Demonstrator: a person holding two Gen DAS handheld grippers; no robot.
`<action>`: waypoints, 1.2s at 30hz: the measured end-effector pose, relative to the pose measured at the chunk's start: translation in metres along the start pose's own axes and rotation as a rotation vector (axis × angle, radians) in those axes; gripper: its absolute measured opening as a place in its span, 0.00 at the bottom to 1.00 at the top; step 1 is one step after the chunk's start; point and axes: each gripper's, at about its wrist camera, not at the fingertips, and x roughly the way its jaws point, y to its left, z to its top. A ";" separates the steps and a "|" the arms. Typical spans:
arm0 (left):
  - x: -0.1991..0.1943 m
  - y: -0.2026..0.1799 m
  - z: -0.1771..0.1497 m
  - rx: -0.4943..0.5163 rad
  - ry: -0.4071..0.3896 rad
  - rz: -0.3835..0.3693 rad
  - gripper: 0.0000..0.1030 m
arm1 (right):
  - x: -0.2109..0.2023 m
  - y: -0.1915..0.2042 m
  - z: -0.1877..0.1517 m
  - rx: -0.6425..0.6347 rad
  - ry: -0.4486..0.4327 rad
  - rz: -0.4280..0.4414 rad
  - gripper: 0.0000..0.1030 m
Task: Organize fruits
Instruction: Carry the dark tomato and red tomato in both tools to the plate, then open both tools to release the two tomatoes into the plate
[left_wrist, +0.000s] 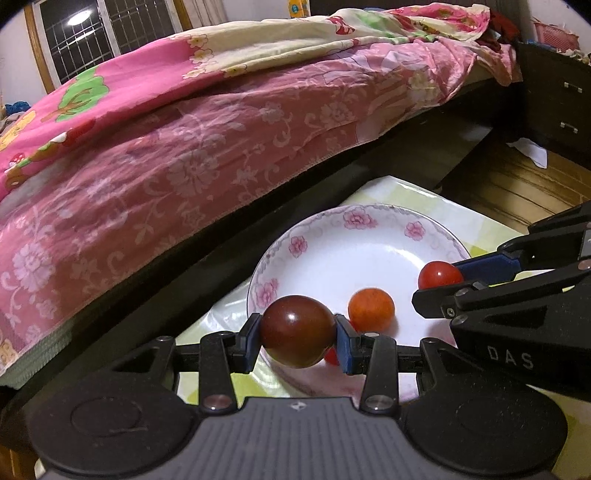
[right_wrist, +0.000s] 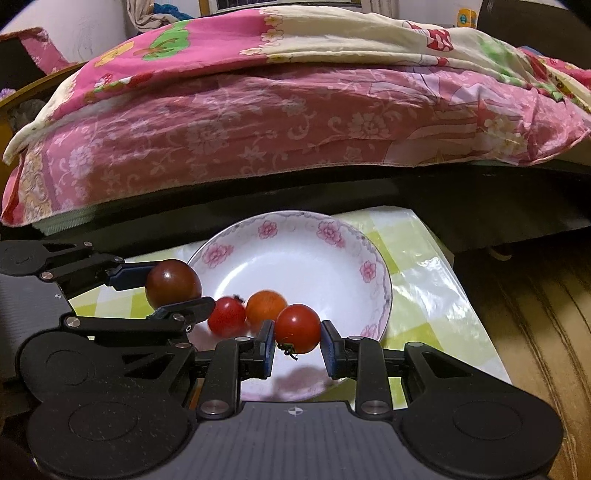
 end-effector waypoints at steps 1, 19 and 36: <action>0.003 0.000 0.001 0.003 -0.007 0.003 0.46 | 0.003 -0.002 0.002 0.005 0.001 0.002 0.24; 0.040 0.012 0.018 -0.027 -0.022 -0.057 0.46 | 0.037 -0.020 0.009 0.034 -0.002 0.044 0.27; 0.045 0.014 0.023 -0.058 0.002 -0.065 0.48 | 0.038 -0.025 0.008 0.055 -0.008 0.050 0.29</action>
